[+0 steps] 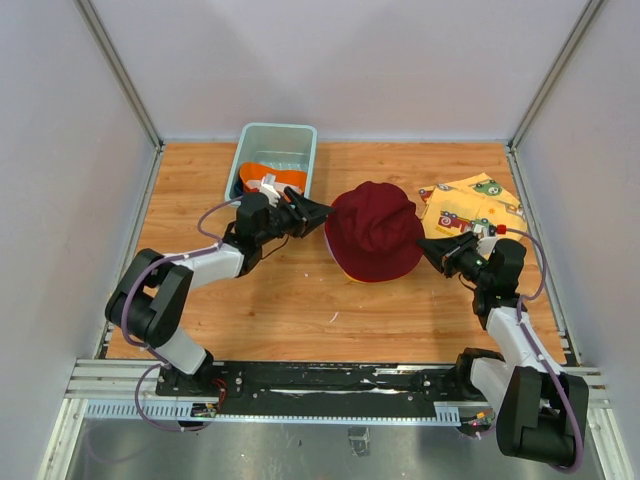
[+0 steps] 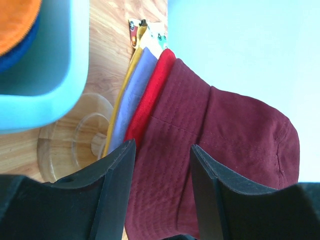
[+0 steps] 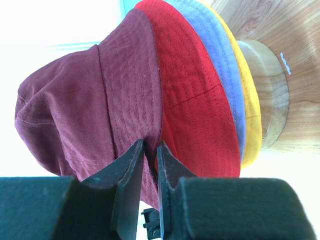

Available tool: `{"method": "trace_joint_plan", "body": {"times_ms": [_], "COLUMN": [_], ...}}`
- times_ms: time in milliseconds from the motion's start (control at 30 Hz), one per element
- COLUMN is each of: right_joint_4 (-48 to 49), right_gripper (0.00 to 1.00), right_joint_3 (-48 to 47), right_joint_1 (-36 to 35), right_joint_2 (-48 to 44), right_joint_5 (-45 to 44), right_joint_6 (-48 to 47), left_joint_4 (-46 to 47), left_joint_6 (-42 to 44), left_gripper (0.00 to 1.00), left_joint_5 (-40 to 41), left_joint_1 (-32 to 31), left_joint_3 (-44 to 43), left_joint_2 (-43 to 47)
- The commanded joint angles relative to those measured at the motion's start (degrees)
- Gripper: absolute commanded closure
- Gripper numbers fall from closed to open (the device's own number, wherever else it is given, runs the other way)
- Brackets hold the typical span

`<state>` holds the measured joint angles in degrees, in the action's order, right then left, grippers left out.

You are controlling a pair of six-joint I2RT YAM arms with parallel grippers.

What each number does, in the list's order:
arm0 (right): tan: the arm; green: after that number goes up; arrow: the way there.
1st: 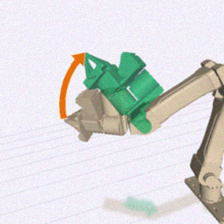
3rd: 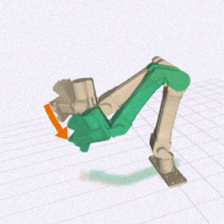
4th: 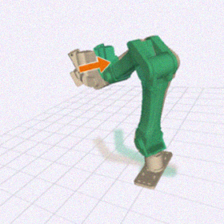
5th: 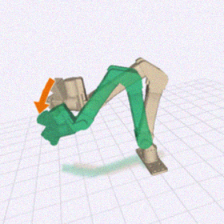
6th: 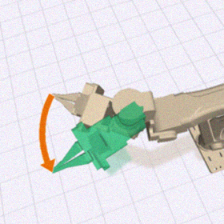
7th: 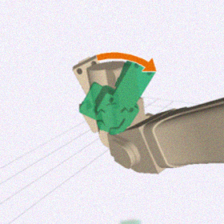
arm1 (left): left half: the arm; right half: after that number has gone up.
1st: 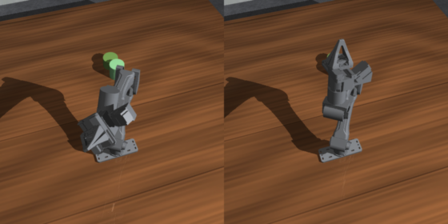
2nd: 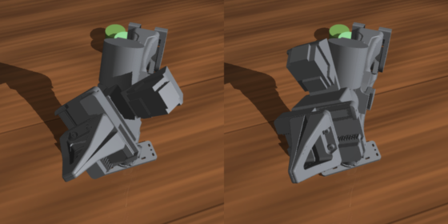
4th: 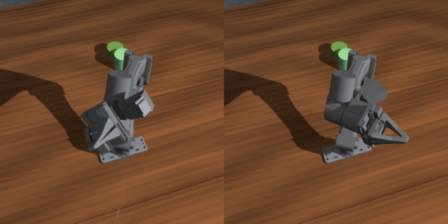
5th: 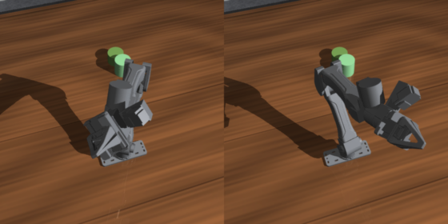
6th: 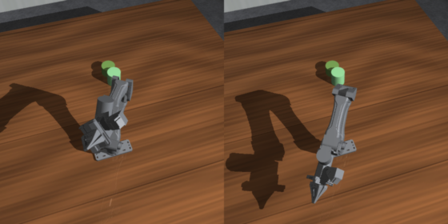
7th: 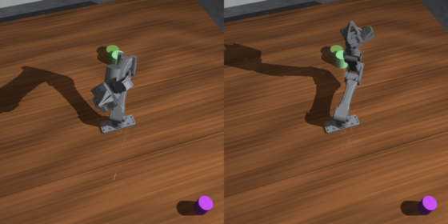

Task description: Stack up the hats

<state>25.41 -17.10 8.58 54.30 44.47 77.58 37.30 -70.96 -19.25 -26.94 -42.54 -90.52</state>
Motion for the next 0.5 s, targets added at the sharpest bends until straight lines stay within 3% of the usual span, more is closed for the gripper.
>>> {"method": "trace_joint_plan", "body": {"times_ms": [0, 467], "right_joint_4": [-0.1, -0.4], "right_gripper": [0.82, 0.82], "right_joint_3": [-0.8, -1.2], "right_joint_1": [-1.3, -1.3], "right_joint_2": [0.0, 0.5], "right_joint_5": [0.2, 0.2], "right_joint_6": [-1.7, -1.9], "left_joint_4": [0.0, 8.7], "left_joint_6": [2.1, -0.7], "left_gripper": [0.48, 0.48], "left_joint_5": [0.7, -5.2], "left_joint_1": [1.0, 1.1], "left_joint_3": [-0.7, -2.3], "left_joint_2": [0.1, -5.1]}}
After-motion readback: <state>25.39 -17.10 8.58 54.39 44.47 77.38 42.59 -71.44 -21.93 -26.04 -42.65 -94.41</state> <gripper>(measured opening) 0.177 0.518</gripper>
